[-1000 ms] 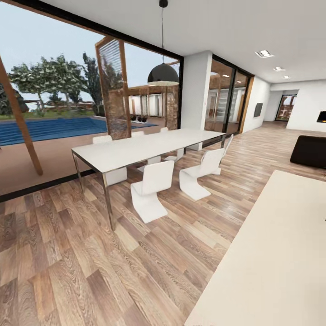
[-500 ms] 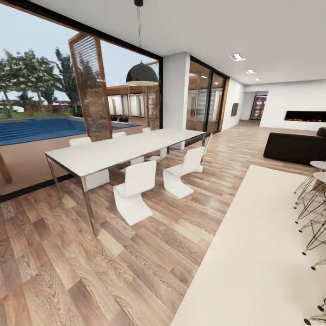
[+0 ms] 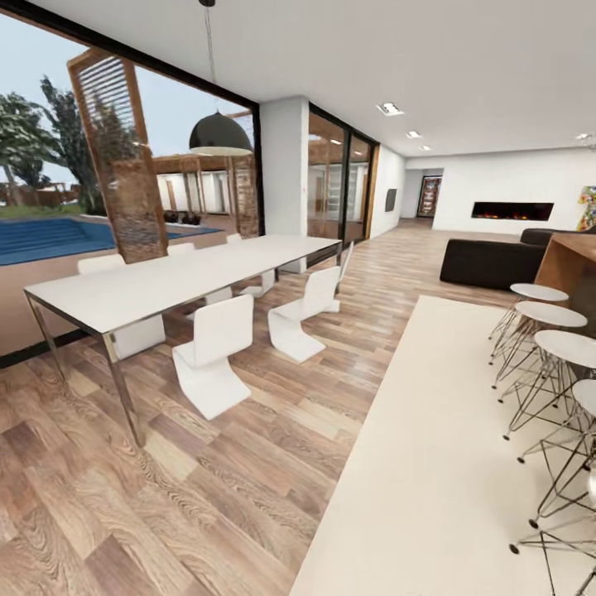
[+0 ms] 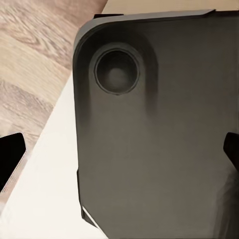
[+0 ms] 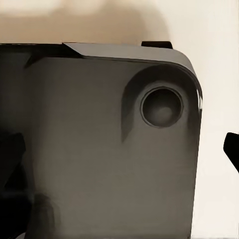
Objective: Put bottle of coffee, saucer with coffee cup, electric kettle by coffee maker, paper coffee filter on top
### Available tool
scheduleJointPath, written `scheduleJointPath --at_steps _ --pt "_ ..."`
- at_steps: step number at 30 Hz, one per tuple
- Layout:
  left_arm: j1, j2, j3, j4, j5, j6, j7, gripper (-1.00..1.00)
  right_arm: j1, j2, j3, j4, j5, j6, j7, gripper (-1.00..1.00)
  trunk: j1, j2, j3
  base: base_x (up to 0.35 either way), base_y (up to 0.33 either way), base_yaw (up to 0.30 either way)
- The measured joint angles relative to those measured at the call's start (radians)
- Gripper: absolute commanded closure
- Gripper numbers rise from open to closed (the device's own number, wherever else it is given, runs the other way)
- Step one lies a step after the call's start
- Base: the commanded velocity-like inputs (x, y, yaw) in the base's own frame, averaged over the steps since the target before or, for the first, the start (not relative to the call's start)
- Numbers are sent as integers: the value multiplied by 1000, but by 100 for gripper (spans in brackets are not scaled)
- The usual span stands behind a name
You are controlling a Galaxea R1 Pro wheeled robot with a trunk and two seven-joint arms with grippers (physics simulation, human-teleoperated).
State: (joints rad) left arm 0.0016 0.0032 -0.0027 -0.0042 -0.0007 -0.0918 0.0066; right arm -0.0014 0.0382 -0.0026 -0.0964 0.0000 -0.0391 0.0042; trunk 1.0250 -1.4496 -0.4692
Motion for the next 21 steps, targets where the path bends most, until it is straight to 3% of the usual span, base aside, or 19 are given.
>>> scheduleJointPath --at_steps 7,21 --pt "1 0 1 0 0 -2 2 -100 0 0 0 0 0 0 0 -100 0 0 0 -50 0 -265" --pt "0 0 4 1 2 -2 2 -100 0 0 0 0 0 -6 0 -100 1 0 0 -321 0 -265"
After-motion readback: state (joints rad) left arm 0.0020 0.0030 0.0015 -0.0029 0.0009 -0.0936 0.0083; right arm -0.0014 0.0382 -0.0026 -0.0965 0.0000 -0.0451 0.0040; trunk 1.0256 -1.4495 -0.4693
